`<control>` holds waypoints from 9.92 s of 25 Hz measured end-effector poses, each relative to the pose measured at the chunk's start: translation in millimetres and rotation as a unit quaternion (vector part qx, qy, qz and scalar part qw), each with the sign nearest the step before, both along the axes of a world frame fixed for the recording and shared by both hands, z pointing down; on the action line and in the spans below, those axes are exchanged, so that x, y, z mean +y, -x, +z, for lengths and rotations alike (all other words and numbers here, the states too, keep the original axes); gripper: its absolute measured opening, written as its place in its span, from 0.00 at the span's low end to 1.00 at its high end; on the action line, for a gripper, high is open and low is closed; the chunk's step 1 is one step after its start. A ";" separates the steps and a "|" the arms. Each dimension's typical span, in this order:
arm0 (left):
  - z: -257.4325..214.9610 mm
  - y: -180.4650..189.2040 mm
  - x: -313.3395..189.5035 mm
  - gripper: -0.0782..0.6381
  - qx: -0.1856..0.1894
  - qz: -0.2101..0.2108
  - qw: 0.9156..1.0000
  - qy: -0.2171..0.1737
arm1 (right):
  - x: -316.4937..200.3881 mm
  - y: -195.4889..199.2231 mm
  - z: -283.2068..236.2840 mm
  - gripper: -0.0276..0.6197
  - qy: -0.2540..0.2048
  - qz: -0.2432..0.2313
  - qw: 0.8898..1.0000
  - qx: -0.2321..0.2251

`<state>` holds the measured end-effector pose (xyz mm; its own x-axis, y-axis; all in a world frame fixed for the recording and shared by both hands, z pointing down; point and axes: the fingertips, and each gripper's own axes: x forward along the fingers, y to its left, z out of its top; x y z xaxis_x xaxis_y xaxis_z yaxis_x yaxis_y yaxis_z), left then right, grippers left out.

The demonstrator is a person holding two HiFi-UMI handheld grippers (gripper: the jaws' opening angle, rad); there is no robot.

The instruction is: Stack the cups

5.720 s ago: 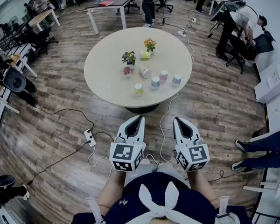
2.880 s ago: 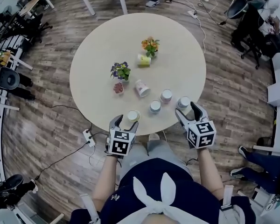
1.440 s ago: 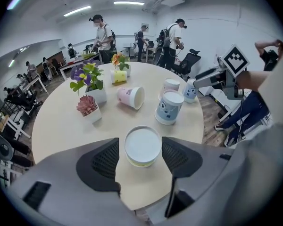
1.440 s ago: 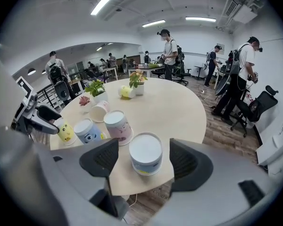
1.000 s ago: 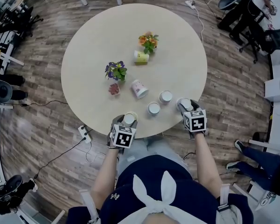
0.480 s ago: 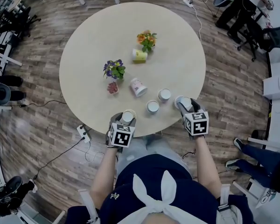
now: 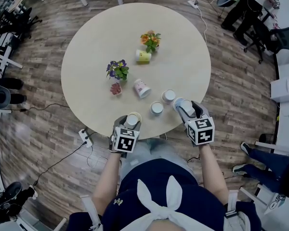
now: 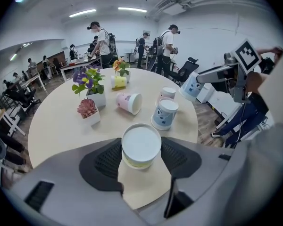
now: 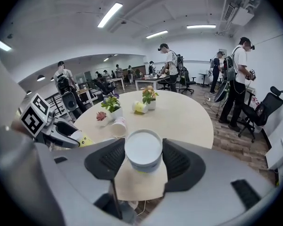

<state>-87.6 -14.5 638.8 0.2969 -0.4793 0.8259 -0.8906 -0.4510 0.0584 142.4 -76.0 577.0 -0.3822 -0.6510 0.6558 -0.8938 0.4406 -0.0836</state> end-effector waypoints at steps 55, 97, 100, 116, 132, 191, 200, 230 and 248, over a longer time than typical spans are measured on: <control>19.7 -48.8 -58.0 0.49 -0.010 0.081 0.997 0.018 | 8.7 39.3 76.7 0.43 0.084 -0.068 0.992 0.070; -30.7 -49.5 -58.9 0.52 0.102 0.018 0.994 0.017 | 8.6 43.5 42.9 0.60 0.097 -0.056 0.994 -0.002; -52.6 -38.2 -67.8 0.52 0.149 -0.020 0.988 0.019 | -0.6 37.7 20.1 0.59 0.081 -0.045 0.996 -0.015; -64.4 -3.9 -118.2 0.52 0.202 -0.116 0.970 0.066 | -88.3 59.1 -32.0 0.58 0.019 -0.119 0.992 -0.018; 6.6 -9.1 -174.0 0.52 0.238 -0.250 0.924 0.164 | -193.1 100.2 7.0 0.55 0.065 -0.177 0.981 -0.044; -10.9 -11.5 -192.4 0.52 0.199 -0.156 0.964 0.076 | -217.6 90.9 30.0 0.41 -0.012 -0.233 0.962 0.145; -58.7 -4.7 -181.5 0.52 0.131 -0.103 0.985 -0.037 | -173.9 61.3 -19.4 0.41 -0.039 -0.182 0.977 0.106; -16.5 -9.8 -130.0 0.52 0.074 -0.025 0.997 0.001 | -90.6 30.7 -58.5 0.40 -0.040 -0.113 0.990 0.068; -11.0 -14.0 -143.9 0.48 0.044 0.000 0.999 -0.002 | -83.6 27.3 -59.7 0.40 -0.035 -0.095 0.993 0.060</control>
